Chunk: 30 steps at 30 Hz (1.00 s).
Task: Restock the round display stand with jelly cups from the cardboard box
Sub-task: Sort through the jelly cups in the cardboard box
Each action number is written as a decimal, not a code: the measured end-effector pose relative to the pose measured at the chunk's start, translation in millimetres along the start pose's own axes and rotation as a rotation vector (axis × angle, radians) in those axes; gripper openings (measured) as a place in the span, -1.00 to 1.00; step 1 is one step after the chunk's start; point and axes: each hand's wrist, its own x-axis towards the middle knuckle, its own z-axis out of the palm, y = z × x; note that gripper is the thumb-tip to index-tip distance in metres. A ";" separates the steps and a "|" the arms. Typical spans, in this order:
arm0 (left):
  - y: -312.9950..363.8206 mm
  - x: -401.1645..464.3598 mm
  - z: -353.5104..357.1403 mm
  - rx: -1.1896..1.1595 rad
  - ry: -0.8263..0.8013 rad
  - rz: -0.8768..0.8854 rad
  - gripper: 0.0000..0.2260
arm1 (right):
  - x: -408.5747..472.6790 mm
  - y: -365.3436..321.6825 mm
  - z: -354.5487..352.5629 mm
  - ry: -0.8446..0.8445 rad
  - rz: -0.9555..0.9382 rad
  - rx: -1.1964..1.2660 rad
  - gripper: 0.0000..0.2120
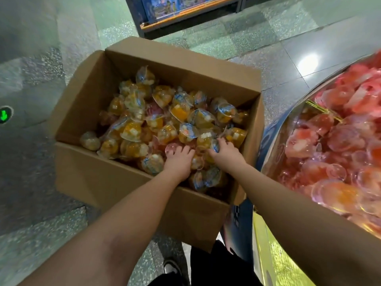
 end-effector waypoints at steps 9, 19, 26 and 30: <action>-9.5 -34.2 -36.7 -0.314 0.165 0.014 -0.38 | -35.4 1.8 -21.3 0.189 -0.053 0.226 -0.28; 7.0 -199.8 -40.8 -0.909 0.013 0.049 -0.59 | -208.2 17.0 -9.5 0.300 -0.243 0.216 -0.31; 43.5 -315.8 22.5 -1.109 -0.139 0.104 -0.65 | -349.0 55.5 61.4 0.419 -0.258 0.264 -0.34; 70.3 -371.5 49.3 -1.157 -0.273 0.099 -0.58 | -422.8 91.9 101.6 0.429 -0.241 0.186 -0.31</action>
